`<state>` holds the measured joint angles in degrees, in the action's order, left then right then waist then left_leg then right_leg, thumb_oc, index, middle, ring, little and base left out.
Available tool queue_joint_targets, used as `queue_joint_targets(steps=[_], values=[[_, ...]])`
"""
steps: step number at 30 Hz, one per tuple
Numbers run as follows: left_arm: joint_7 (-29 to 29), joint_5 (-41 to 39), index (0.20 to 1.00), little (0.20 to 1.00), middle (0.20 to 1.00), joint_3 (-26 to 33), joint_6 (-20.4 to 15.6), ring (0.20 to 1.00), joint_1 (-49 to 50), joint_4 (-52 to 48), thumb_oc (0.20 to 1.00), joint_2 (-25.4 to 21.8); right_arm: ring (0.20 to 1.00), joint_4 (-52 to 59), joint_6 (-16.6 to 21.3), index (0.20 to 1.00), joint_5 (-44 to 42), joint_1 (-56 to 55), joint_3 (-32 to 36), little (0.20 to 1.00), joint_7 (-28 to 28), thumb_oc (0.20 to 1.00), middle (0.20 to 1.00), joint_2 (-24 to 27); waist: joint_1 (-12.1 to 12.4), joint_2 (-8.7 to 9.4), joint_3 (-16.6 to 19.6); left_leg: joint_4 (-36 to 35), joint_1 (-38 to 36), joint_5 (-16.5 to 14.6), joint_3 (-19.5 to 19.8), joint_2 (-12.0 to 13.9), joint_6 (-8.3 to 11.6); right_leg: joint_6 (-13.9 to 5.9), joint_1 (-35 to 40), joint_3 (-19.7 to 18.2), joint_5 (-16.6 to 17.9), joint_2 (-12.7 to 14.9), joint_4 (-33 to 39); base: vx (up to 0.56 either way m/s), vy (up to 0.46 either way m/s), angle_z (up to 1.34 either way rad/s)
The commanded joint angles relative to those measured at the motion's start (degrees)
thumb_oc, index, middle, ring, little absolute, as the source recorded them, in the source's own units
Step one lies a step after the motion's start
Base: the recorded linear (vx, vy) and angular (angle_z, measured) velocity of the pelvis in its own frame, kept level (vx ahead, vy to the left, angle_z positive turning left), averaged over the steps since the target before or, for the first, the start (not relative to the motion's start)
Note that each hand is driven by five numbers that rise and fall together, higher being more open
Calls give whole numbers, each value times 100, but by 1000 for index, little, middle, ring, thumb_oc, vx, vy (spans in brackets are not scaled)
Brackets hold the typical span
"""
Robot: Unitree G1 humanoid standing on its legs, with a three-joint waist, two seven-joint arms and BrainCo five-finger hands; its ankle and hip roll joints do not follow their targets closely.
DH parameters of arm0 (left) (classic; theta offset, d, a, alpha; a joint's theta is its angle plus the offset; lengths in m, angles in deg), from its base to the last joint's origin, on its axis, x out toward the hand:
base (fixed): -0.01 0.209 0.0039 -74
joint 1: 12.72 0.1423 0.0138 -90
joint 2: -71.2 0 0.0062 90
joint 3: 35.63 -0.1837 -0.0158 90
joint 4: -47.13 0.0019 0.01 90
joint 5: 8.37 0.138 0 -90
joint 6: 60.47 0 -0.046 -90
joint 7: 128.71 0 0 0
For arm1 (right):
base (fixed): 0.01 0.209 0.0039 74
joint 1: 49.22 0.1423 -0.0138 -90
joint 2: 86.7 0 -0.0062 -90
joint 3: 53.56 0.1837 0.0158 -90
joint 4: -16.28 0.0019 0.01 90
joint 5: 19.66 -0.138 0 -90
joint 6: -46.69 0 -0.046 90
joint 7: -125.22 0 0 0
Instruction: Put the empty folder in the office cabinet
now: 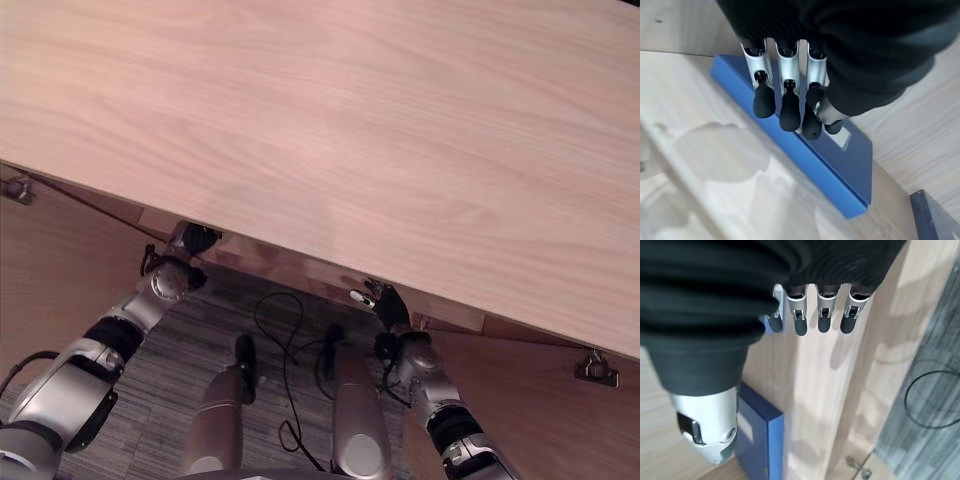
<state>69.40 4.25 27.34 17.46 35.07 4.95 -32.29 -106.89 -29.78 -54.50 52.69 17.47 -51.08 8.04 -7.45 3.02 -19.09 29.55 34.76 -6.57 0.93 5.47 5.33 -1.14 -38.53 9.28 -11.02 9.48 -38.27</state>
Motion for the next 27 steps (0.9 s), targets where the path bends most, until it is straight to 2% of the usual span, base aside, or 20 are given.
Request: queue_joint_targets(steps=[1,8,16,17,18,19,20,24,27], values=[[154,-317,200,200,200,-29,-173,200,-169,236,200,-89,1000,552,321,1000,-80,-189,-75,1000,9,1000,1000,-34,-9,-43,278,-24,-186,-163,149,253,-52,-705,276,-239,99,290,238,0,0,0],[110,-875,200,200,200,63,-194,200,-617,549,200,-64,1000,778,360,1000,-181,-23,-139,1000,24,1000,1000,-40,-78,33,166,84,119,-176,213,257,-58,-698,-61,-267,92,277,109,-18,-6,1],[220,-1426,200,200,200,108,-198,200,-1395,592,200,-246,1000,1133,480,1000,-420,239,-168,1000,-46,1000,1000,-97,-151,149,-45,515,828,-253,325,227,-114,-708,-676,-269,85,281,-206,-33,-13,2],[221,-1539,200,200,200,131,-204,200,-1484,604,200,-247,1000,1173,489,1000,-451,262,-195,1000,-48,1000,1000,-101,-152,149,-55,686,869,-510,349,231,-99,-768,-727,-307,-138,275,-395,0,0,0],[220,-1539,200,200,200,127,-206,200,-1498,603,200,-251,1000,1176,491,1000,-453,271,-187,1000,-48,1000,1000,-104,-155,154,-62,579,927,-274,331,216,-124,-711,-766,-259,80,290,-266,0,0,0],[237,-1596,200,200,200,133,-212,200,-1582,595,200,-252,1000,1220,502,1000,-453,314,-198,1000,-57,1000,1000,-111,-157,155,-78,625,1001,-287,348,218,-132,-716,-828,-262,76,299,-303,-33,12,0],[256,-1694,200,200,200,133,-208,200,-1709,595,200,-239,1000,1307,525,1000,-493,402,-232,1000,-69,1000,1000,-135,-156,156,-117,849,1120,-564,384,228,-127,-783,-940,-314,-156,298,-525,51,0,1],[299,-2442,200,200,200,369,-275,200,-1907,627,200,-98,1000,1627,582,1000,-480,605,-340,1000,-142,1000,1000,-218,-164,173,-189,968,1476,-595,426,172,-173,-783,-1287,-327,-156,307,-654,-6,4,1],[340,-2621,200,200,200,402,-279,200,-1965,586,200,-53,1000,1828,630,1000,-537,684,-368,1000,-156,1000,1000,-248,-174,184,-190,999,1620,-600,443,141,-194,-796,-1416,-333,-136,302,-675,0,0,0]])
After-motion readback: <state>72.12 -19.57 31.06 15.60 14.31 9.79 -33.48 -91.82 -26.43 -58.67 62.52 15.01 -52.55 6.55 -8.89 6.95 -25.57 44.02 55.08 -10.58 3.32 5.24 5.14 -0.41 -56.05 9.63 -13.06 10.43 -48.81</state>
